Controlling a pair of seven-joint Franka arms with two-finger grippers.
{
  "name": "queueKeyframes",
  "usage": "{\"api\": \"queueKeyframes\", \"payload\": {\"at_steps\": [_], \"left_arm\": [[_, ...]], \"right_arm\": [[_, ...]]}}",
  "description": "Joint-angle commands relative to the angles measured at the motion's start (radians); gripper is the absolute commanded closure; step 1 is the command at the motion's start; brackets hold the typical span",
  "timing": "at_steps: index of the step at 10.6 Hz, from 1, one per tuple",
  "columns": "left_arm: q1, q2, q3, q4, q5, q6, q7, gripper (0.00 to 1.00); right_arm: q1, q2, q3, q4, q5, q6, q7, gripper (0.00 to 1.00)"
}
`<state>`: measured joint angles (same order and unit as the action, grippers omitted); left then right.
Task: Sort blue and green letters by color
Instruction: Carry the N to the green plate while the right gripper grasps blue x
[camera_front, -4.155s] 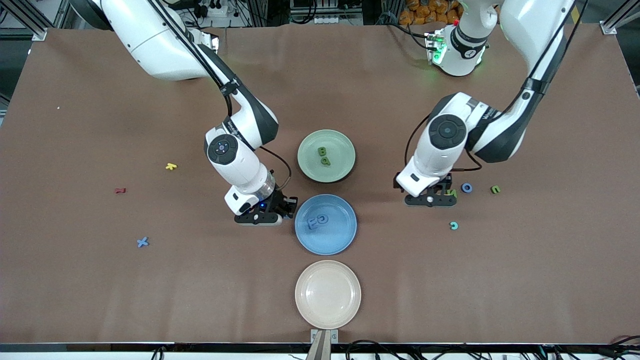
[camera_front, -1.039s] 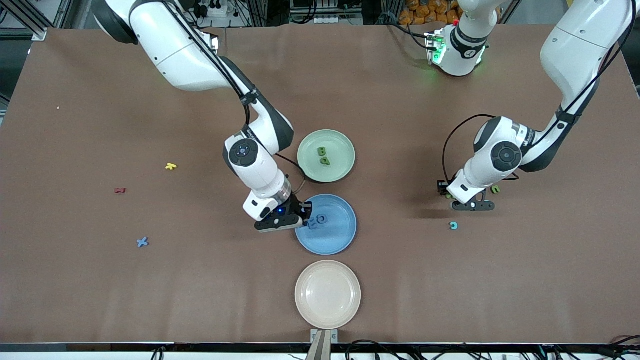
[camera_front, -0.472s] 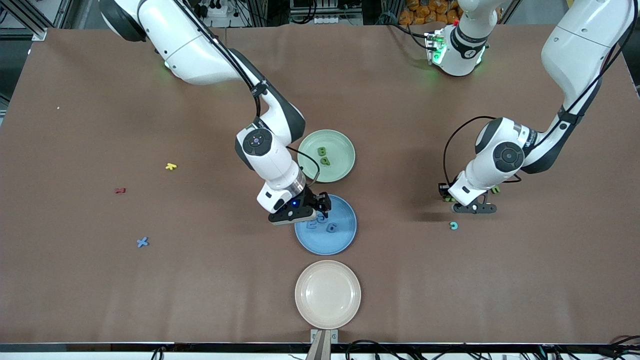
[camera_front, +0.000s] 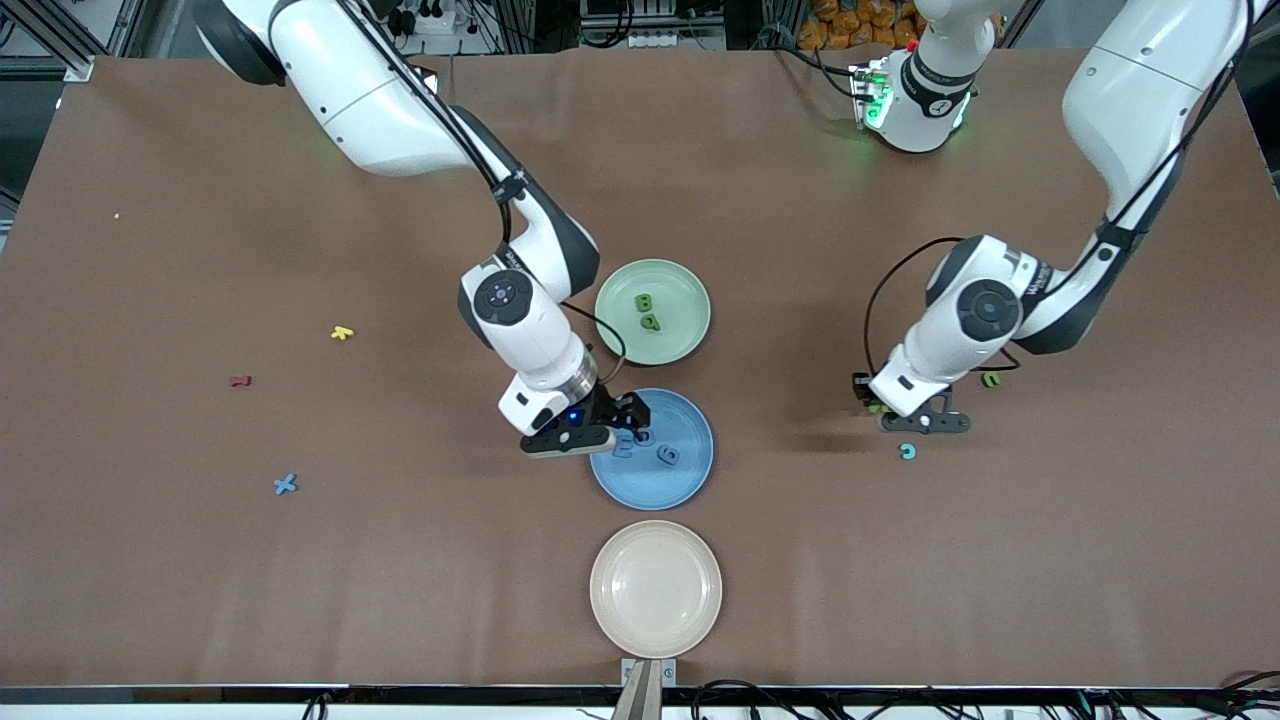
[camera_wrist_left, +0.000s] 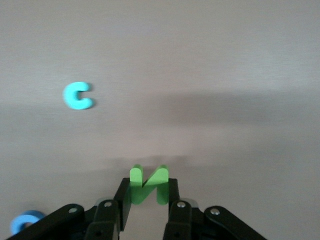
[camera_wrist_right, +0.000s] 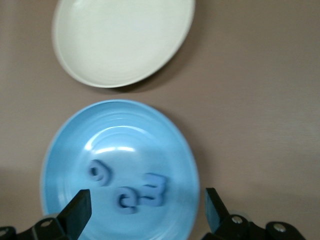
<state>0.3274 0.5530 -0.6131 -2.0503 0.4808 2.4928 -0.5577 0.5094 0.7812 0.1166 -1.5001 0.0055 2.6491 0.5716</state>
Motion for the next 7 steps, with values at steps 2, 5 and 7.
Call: {"api": "queueKeyframes", "payload": {"at_steps": [2, 5, 7], "left_arm": [[-0.106, 0.005, 0.003, 0.052, 0.009, -0.023, -0.096, 1.00], [-0.184, 0.021, 0.003, 0.090, -0.002, -0.022, -0.166, 1.00], [-0.266, 0.033, 0.004, 0.120, -0.002, -0.022, -0.258, 1.00]], "right_arm": [[-0.103, -0.091, -0.023, -0.038, -0.005, -0.208, -0.036, 0.00], [-0.185, -0.143, -0.063, -0.038, -0.005, -0.375, -0.039, 0.00], [-0.251, -0.171, -0.077, -0.038, -0.005, -0.438, -0.088, 0.00]]}}
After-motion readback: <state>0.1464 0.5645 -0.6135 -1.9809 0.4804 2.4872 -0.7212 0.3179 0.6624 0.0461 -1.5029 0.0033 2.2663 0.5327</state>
